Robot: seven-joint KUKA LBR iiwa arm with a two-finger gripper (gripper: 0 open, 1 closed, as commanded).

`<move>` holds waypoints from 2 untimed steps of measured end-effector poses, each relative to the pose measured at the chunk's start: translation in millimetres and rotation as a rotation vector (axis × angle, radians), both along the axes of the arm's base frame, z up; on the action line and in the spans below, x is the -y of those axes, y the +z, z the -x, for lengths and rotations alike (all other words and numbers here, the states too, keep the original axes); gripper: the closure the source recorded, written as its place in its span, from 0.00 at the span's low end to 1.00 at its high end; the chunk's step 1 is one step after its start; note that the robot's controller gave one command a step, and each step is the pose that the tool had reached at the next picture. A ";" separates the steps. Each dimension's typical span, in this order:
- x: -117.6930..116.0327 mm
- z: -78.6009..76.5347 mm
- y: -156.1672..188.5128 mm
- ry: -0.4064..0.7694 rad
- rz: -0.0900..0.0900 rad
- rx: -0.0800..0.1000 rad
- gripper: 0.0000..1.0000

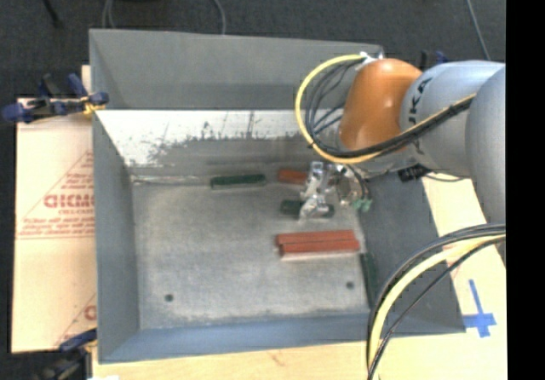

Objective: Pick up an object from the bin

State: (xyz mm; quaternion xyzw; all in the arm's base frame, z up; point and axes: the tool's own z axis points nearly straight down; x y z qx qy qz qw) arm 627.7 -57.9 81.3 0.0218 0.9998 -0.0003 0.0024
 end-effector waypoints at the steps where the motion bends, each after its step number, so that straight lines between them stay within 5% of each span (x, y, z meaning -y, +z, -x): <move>1: 0.0 -0.1 0.0 0.001 0.000 0.000 1.00; 2: -16.3 -1.2 173.1 0.058 0.002 0.007 1.00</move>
Offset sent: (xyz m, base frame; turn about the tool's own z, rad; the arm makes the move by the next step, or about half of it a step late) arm -0.0013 0.0182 0.1684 -0.0608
